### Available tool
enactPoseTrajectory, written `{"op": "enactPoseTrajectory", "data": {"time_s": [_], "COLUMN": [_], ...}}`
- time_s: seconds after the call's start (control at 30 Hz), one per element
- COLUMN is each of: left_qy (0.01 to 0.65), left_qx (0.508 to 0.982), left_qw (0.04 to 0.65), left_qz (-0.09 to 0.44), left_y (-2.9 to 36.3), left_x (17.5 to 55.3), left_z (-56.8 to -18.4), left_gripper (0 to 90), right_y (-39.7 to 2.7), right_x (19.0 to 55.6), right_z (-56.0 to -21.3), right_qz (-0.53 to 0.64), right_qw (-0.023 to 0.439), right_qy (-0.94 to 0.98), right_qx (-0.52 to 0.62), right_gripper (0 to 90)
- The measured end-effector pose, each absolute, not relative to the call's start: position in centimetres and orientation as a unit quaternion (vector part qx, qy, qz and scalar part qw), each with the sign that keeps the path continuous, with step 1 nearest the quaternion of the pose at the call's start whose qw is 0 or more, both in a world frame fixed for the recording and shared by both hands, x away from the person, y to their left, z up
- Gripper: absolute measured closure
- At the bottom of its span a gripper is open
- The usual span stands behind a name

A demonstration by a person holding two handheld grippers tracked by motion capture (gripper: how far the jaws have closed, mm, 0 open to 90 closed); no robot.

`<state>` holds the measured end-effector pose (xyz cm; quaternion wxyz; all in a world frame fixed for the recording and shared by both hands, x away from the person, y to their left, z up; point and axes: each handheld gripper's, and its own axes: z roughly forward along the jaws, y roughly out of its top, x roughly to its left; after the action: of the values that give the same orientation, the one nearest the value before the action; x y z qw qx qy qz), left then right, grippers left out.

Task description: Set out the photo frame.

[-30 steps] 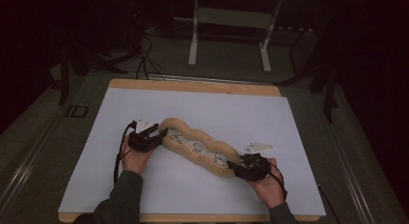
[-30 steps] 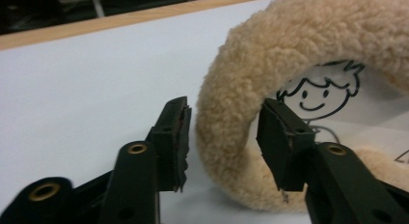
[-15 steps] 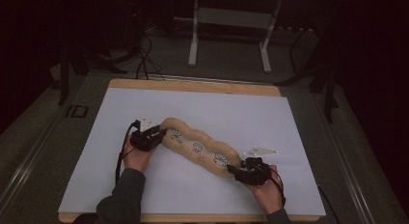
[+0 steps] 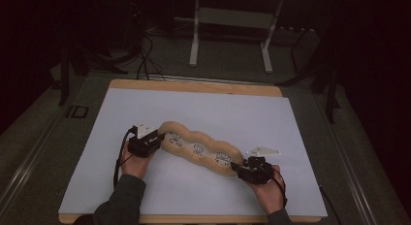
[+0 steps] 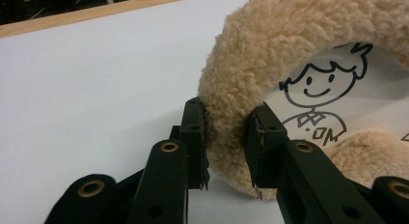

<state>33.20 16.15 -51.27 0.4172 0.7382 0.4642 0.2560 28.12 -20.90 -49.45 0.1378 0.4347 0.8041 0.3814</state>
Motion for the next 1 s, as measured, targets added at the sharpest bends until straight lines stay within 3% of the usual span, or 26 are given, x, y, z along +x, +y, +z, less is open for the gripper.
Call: {"op": "enactPoseTrajectory", "data": {"time_s": [1.0], "left_qy": [0.493], "left_qx": [0.716], "left_qw": [0.408], "left_qz": [0.279], "left_y": [15.8], "left_x": [30.2], "left_z": [-50.1], "left_gripper": [72.8], "right_y": [-21.1], "right_x": [29.2], "right_z": [-48.7], "right_qz": [0.383], "right_qw": [0.16], "right_qy": [0.804], "right_qx": [0.425], "right_gripper": [64.9]}}
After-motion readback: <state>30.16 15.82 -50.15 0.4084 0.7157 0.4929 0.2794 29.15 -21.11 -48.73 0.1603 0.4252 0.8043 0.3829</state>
